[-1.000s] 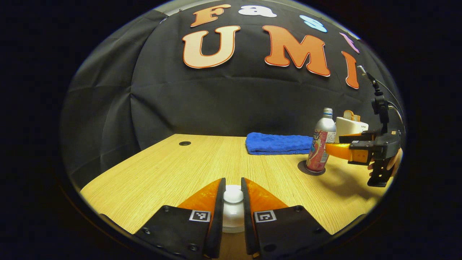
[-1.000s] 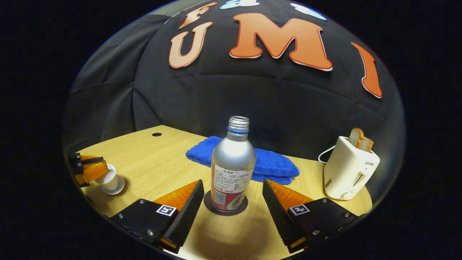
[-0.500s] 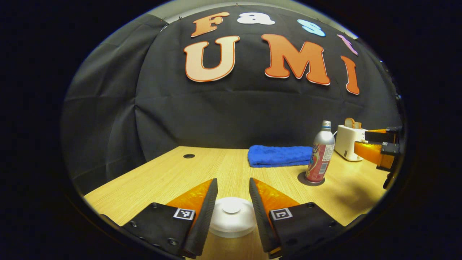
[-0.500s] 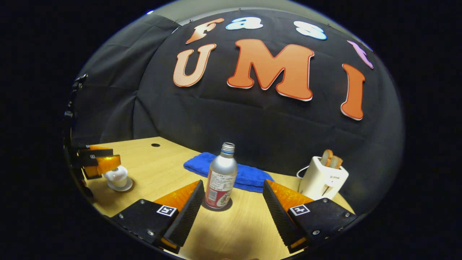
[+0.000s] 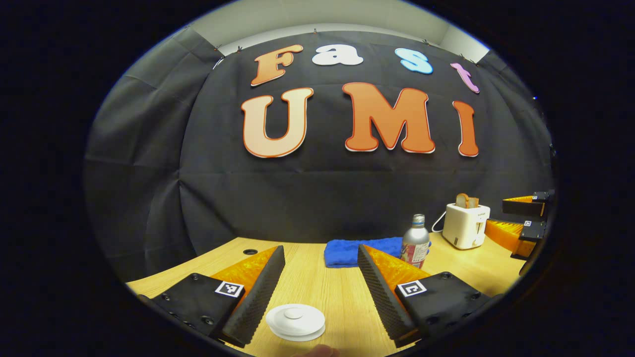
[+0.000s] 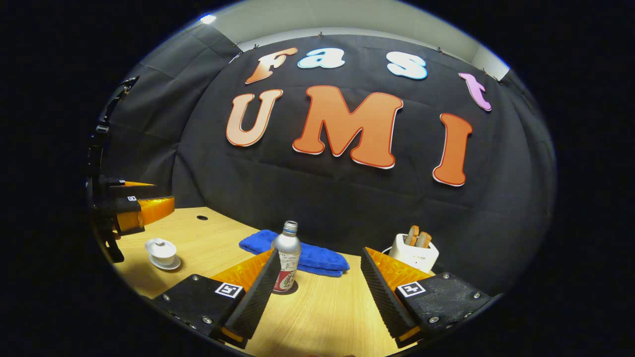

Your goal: Open the teacup lid with one hand, grasp the water bottle and pour water into the teacup with the other hand; after pouring, place the water bottle on the coaster and then close the teacup lid.

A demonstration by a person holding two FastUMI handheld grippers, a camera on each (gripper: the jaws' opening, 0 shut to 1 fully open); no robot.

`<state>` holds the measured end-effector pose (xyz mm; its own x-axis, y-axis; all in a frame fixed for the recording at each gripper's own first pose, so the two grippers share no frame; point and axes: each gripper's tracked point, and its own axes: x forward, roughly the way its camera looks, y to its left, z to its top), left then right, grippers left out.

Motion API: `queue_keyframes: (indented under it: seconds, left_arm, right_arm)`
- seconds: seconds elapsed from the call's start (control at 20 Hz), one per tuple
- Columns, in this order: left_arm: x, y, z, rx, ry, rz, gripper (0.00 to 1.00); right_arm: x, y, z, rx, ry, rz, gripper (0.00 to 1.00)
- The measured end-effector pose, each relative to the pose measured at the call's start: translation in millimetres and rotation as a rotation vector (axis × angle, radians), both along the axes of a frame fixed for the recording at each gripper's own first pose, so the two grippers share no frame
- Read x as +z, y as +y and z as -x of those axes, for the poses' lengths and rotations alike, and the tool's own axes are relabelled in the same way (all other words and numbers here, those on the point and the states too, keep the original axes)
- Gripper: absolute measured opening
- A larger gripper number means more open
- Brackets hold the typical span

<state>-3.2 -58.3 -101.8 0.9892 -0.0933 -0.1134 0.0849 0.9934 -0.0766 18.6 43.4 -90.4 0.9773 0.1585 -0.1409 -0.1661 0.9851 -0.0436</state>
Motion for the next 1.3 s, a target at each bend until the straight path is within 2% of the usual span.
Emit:
queue_keyframes:
  seconds: [0.05, 0.2, 0.25, 0.3, 0.55, 0.6, 0.65, 0.75, 0.8, 0.85, 0.9, 1.0, 1.05, 1.2, 1.25, 1.3]
  left_arm:
    - [5.8, -2.6, -0.1, -0.005, -0.008, 0.003, 1.00]
    - [18.4, -10.9, -0.4, -0.010, -0.033, 0.005, 1.00]
    - [21.0, -13.7, -0.1, -0.012, -0.038, 0.009, 0.97]
    - [23.1, -16.6, 0.9, -0.017, -0.040, 0.016, 1.00]
    - [34.2, -19.6, 0.3, -0.006, -0.062, 0.037, 1.00]
    - [35.0, -21.3, -0.5, -0.007, -0.064, 0.041, 0.93]
    - [34.5, -23.2, -1.5, -0.010, -0.066, 0.045, 0.96]
    - [23.7, -33.5, -2.1, -0.033, -0.030, 0.063, 0.93]
    - [19.5, -34.8, -2.8, -0.036, -0.024, 0.070, 0.97]
    - [19.4, -34.3, -4.3, -0.034, -0.023, 0.069, 1.00]
    - [17.5, -33.0, -5.2, -0.030, -0.022, 0.063, 1.00]
    - [18.9, -31.8, -6.4, -0.024, -0.025, 0.054, 0.97]
    - [19.8, -31.9, -6.1, -0.025, -0.025, 0.050, 1.00]
    - [16.2, -35.4, -5.5, -0.023, -0.025, 0.036, 0.97]
    - [14.9, -37.4, -4.9, -0.025, -0.026, 0.017, 1.00]
    - [14.0, -41.9, -4.3, -0.029, -0.030, 0.004, 1.00]
  right_arm:
    - [3.3, -3.3, 3.2, -0.011, -0.009, -0.001, 0.97]
    - [8.2, -11.5, 11.6, -0.025, -0.028, -0.009, 0.97]
    - [9.8, -13.7, 12.7, -0.032, -0.038, -0.012, 0.97]
    - [13.0, -16.3, 13.7, -0.037, -0.048, -0.015, 0.97]
    - [23.6, -19.0, 17.0, -0.044, -0.079, -0.027, 0.97]
    - [24.6, -18.9, 17.2, -0.042, -0.079, -0.032, 0.97]
    - [25.2, -17.4, 17.3, -0.040, -0.080, -0.039, 0.97]
    - [24.6, -16.1, 14.7, -0.041, -0.078, -0.044, 0.97]
    - [23.2, -15.8, 14.1, -0.041, -0.078, -0.043, 0.97]
    - [23.7, -17.0, 13.6, -0.044, -0.078, -0.041, 0.97]
    - [23.5, -17.8, 13.6, -0.044, -0.079, -0.040, 1.00]
    - [23.0, -19.3, 13.3, -0.045, -0.080, -0.038, 0.97]
    - [23.4, -19.4, 14.8, -0.046, -0.080, -0.037, 0.97]
    - [21.4, -18.3, 16.2, -0.043, -0.080, -0.051, 0.97]
    - [20.0, -17.3, 15.9, -0.041, -0.079, -0.056, 1.00]
    - [19.4, -17.4, 16.7, -0.041, -0.077, -0.058, 0.97]
